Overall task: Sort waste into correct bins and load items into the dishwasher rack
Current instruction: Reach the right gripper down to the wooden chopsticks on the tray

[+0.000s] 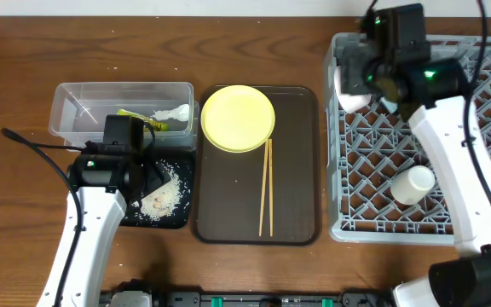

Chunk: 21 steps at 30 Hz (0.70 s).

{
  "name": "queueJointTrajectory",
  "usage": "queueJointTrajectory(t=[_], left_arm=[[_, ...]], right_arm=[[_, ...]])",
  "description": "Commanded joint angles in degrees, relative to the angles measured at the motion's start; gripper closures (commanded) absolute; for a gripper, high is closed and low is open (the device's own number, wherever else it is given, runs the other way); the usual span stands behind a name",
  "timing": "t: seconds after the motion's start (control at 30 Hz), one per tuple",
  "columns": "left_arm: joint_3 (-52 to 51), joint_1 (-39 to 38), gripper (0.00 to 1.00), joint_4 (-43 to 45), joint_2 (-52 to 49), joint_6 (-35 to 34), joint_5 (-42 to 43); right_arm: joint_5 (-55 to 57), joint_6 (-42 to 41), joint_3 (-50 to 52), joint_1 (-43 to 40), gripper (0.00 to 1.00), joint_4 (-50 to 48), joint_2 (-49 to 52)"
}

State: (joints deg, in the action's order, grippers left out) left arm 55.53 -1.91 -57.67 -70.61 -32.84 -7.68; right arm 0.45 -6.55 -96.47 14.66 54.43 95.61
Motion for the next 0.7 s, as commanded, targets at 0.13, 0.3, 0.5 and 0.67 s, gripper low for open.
queueJointTrajectory(t=[0.13, 0.3, 0.5, 0.67], left_arm=[[-0.59, 0.28, 0.05, -0.11, 0.42, -0.48, -0.31], [-0.59, 0.28, 0.05, -0.13, 0.42, -0.48, -0.31], [-0.59, 0.28, 0.05, -0.13, 0.42, -0.48, -0.31], [-0.59, 0.28, 0.05, -0.13, 0.42, -0.48, -0.31]], right_arm=[[-11.21, -5.09, 6.38, 10.86, 0.33, 3.91, 5.46], [-8.04, -11.52, 14.62, 16.22, 0.37, 0.98, 7.3], [-4.94, -15.78, 22.86, 20.44, 0.39, -4.72, 9.57], [-4.96, -17.31, 27.93, 21.84, 0.4, -10.54, 10.51]])
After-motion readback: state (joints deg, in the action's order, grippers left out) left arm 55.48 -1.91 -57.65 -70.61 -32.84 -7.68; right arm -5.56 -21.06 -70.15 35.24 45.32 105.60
